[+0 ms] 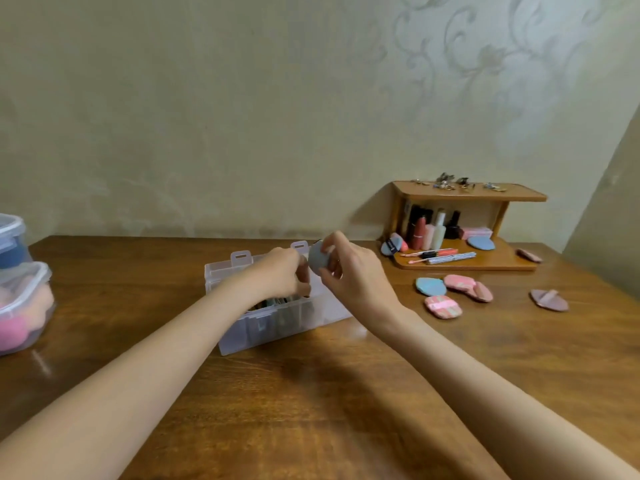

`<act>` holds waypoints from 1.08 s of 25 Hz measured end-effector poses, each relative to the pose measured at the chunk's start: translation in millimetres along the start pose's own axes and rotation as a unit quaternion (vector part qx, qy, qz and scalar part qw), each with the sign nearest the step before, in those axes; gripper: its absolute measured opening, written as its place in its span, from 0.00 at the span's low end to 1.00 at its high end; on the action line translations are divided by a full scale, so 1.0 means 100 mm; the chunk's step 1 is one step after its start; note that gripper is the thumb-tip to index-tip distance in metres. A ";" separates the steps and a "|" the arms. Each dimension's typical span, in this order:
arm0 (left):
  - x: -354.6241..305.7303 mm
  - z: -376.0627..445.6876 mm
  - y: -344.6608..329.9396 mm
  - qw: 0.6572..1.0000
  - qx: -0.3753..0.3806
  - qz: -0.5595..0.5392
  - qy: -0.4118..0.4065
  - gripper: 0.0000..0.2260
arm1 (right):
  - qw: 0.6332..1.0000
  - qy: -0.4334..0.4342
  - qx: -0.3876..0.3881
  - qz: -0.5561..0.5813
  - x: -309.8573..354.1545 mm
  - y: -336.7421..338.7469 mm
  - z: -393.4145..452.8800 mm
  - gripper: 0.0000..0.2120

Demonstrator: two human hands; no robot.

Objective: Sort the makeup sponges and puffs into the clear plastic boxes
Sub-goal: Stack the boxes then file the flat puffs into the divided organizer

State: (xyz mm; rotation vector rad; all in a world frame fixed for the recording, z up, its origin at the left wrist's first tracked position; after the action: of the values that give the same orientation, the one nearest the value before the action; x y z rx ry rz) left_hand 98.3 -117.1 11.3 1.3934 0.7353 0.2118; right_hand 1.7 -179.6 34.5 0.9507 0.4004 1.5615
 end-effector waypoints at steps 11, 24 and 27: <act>-0.10 -0.06 -0.02 0.997 -0.017 -0.067 -0.023 0.14 | 0.973 -0.048 0.191 -0.123 -0.12 -0.28 0.03 0.14; -0.36 0.05 -0.15 0.997 -0.005 -0.029 -0.068 0.01 | 0.883 -0.356 0.224 -0.207 -1.68 0.40 -0.48 0.18; -0.37 0.05 -0.16 0.997 -0.004 -0.028 -0.074 0.02 | 0.927 -0.345 0.123 -0.083 -1.57 0.52 -0.35 0.16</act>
State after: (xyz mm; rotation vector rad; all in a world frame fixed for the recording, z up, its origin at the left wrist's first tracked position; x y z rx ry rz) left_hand 68.2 -144.3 8.5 1.3639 0.6502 0.0664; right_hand -64.2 -330.6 -3.7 1.5428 0.1656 0.9463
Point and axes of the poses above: each hand's wrist, its own z-axis towards the middle knuckle, its own y-axis out of the back of the hand, x = y × z, the point moved 6 cm from there along z, towards the middle knuckle, and after that the axes turned 2 degrees about -y, right-handed, at the moved point
